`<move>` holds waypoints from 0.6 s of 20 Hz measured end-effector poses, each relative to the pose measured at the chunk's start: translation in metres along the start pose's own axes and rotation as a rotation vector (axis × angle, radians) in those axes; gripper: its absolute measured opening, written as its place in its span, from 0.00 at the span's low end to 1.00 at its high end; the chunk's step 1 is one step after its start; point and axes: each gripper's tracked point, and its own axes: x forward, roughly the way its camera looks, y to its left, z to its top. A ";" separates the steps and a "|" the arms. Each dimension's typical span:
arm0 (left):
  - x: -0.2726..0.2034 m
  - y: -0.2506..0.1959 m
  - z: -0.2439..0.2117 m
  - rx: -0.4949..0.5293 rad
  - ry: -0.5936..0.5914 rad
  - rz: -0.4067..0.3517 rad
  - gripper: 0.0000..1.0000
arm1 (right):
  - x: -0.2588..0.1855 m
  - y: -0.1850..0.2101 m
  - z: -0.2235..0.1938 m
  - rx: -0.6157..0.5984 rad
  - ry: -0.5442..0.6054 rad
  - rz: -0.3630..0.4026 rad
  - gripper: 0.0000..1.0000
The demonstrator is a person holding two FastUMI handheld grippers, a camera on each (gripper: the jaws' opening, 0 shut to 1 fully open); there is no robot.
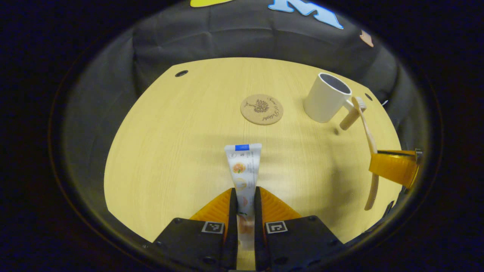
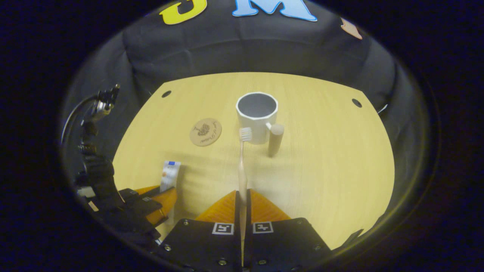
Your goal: Put the toothbrush and toothpaste on the desktop into the cup, then pick up the cup and place it on the coaster on the desktop.
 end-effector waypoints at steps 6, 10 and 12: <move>-0.008 0.003 0.017 -0.010 -0.034 -0.001 0.26 | -0.005 0.000 0.073 0.048 -0.124 0.016 0.04; -0.011 0.006 0.019 -0.010 -0.030 0.002 0.26 | -0.002 -0.005 0.124 0.067 -0.201 0.012 0.04; -0.012 0.006 0.019 -0.016 -0.026 0.002 0.26 | 0.001 -0.008 0.145 0.071 -0.226 0.011 0.03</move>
